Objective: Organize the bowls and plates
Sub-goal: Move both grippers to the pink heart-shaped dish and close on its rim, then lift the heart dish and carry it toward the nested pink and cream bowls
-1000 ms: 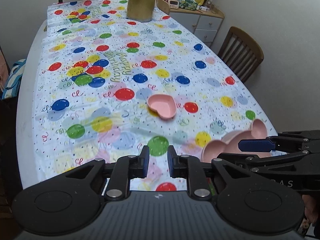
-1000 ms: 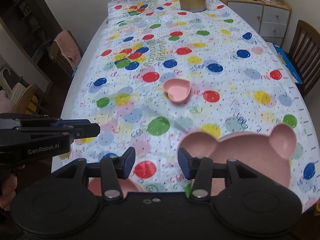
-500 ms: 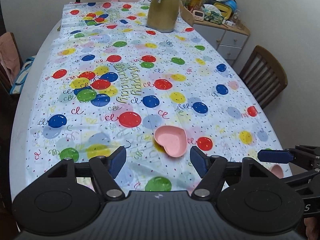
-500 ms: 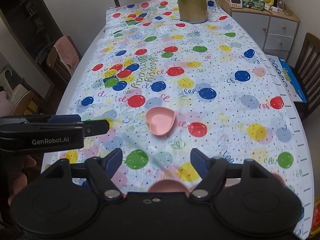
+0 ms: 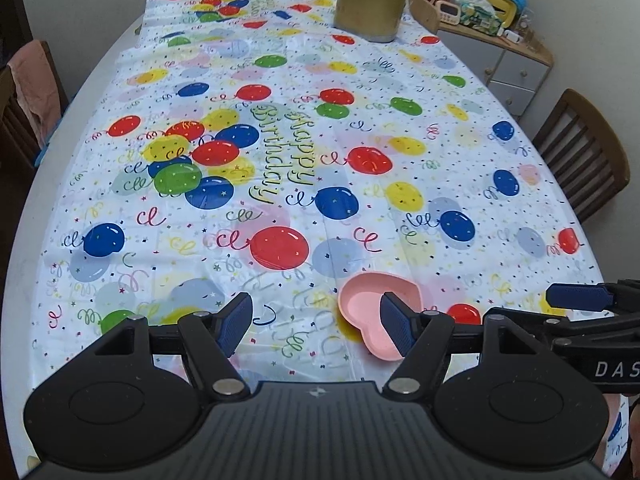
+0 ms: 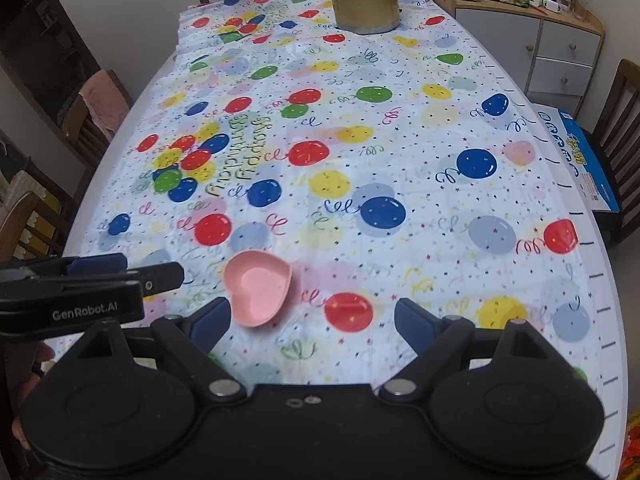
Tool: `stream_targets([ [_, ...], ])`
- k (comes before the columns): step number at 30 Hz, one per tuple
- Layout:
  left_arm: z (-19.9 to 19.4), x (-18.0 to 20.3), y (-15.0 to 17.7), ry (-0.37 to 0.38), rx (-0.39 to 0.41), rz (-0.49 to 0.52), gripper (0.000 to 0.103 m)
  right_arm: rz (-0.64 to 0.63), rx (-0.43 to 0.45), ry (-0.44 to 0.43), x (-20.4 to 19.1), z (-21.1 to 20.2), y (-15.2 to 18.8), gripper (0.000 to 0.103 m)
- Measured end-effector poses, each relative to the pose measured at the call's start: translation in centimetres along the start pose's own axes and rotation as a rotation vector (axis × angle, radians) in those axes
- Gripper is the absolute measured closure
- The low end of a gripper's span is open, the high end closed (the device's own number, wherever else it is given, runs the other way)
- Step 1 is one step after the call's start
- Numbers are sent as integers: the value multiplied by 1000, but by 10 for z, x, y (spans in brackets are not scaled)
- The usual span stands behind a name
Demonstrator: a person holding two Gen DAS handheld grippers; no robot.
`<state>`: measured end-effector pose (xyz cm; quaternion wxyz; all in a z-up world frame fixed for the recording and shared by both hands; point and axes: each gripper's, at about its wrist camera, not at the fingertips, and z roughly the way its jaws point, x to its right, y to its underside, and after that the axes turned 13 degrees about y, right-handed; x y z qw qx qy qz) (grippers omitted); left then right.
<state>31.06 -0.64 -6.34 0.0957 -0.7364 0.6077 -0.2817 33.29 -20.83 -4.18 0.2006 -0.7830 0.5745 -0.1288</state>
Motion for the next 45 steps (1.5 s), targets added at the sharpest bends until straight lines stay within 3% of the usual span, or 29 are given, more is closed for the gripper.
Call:
stream_targets([
  [10,47,-14,-2,-30,-81,-30,33,-27,-81,-47,-10,53,-10,30],
  [18,66,-23,-1,-17,-104,-60,35,-59,-127,-70,-21,79,-9,51],
  [26,69,-16,0,-1,-91,-39,64,-53,-139,-93,-24,92,-10,78],
  [35,69,-8,3,29,-89,-32,91,-61,-129,-120,-31,92,-10,97],
  [45,58,-3,7,29,-89,-31,94,-66,-112,-137,-33,81,-9,99],
])
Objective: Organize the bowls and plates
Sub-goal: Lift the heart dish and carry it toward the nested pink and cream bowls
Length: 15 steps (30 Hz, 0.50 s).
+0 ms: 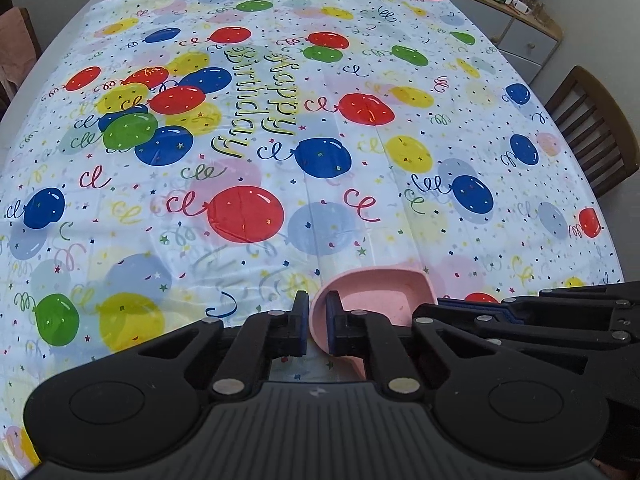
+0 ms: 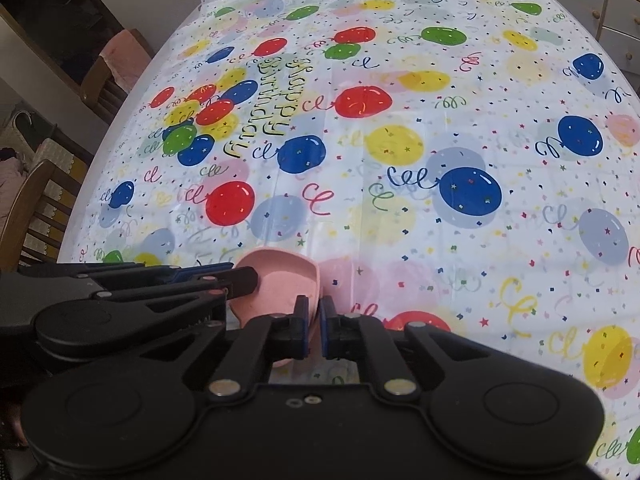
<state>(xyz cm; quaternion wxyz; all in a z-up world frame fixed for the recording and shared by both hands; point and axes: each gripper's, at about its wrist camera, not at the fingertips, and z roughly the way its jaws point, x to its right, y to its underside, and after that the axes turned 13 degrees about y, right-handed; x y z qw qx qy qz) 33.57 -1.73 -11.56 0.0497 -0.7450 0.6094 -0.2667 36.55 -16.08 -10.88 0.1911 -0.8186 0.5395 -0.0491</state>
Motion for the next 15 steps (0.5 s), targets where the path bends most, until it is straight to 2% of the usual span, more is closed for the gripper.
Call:
stream_targets([
  [15,-44,10,18,26,-6,19,95,-20,16,-29,-6,-35,10,100],
])
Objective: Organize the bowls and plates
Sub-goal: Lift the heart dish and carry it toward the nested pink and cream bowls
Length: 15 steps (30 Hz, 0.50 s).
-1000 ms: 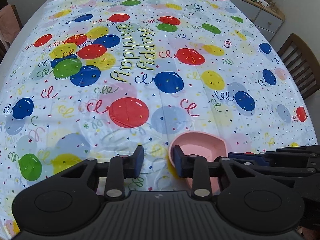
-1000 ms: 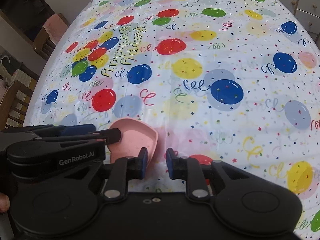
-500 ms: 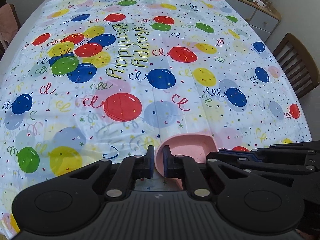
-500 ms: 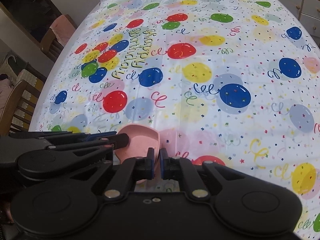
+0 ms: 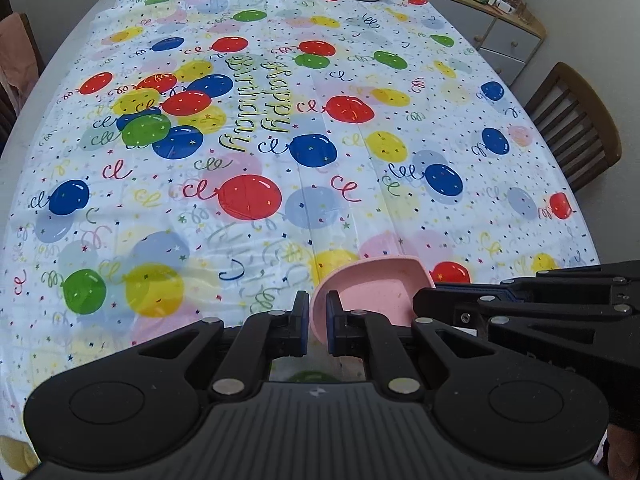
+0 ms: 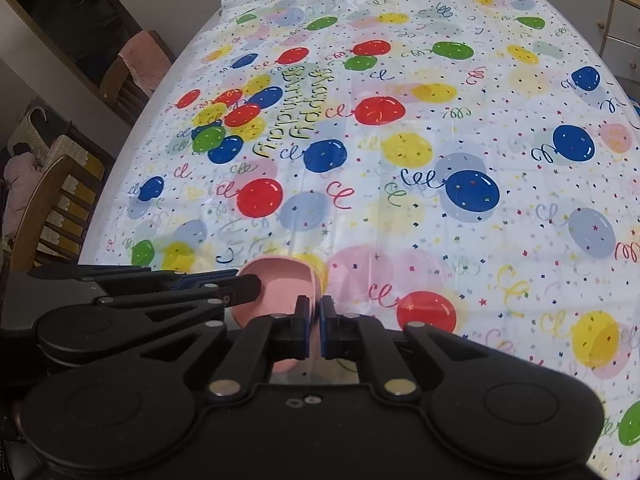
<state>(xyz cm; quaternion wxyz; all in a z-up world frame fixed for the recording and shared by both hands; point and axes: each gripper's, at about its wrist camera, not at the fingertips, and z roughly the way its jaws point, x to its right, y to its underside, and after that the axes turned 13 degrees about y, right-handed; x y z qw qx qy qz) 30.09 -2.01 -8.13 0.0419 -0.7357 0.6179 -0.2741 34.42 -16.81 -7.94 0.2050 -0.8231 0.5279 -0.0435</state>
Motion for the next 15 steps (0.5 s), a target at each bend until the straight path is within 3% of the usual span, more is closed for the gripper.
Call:
stream_targets([
  [15,-73,6,44,76,-2,77,95,39,29,27,-31,-65,39,100],
])
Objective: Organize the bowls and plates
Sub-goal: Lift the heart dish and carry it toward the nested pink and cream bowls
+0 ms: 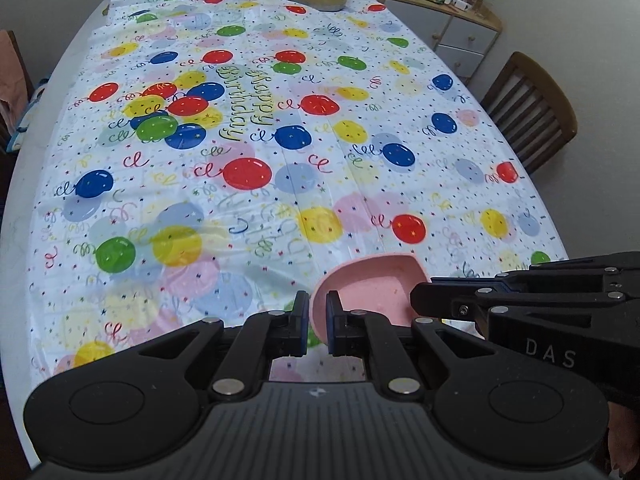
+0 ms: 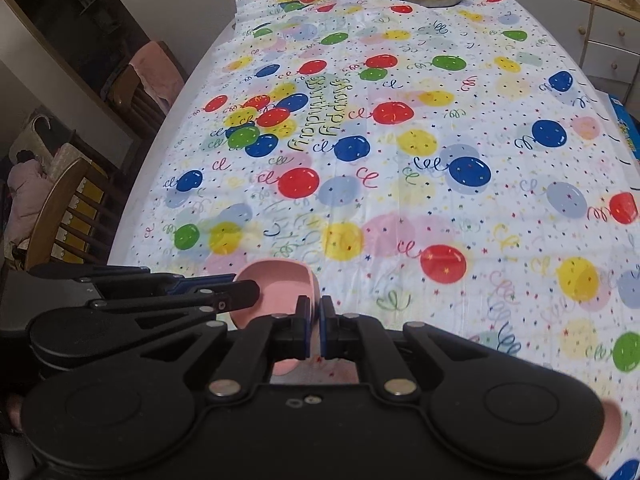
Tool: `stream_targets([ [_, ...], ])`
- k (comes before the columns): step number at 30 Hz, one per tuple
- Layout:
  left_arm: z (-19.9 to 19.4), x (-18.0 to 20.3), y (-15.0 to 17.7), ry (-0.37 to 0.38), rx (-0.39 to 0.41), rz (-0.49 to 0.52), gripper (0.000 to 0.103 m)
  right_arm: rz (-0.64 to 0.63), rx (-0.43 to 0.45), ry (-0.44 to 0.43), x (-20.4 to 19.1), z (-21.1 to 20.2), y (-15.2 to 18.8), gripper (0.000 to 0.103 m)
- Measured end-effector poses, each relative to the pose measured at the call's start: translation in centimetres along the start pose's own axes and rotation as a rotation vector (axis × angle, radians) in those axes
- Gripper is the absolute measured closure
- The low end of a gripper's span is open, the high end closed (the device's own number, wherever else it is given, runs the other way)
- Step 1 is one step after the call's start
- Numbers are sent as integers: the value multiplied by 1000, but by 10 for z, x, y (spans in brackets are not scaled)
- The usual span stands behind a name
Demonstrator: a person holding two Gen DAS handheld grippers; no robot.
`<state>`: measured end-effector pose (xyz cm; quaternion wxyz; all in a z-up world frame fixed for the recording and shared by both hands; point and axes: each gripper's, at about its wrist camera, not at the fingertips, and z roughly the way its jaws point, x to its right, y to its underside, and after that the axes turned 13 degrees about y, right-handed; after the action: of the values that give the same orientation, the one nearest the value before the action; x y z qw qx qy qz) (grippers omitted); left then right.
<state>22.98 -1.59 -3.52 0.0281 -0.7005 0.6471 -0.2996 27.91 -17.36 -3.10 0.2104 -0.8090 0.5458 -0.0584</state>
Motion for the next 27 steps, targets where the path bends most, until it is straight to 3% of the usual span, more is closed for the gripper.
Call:
stream_targets([
  [17,-63,6,68,58,-43,94,95,63,18,17,-44,-62,72,100],
  [27,-75,0,107,63,-96,119,95,90,-21,11,-64,-70,116,100],
])
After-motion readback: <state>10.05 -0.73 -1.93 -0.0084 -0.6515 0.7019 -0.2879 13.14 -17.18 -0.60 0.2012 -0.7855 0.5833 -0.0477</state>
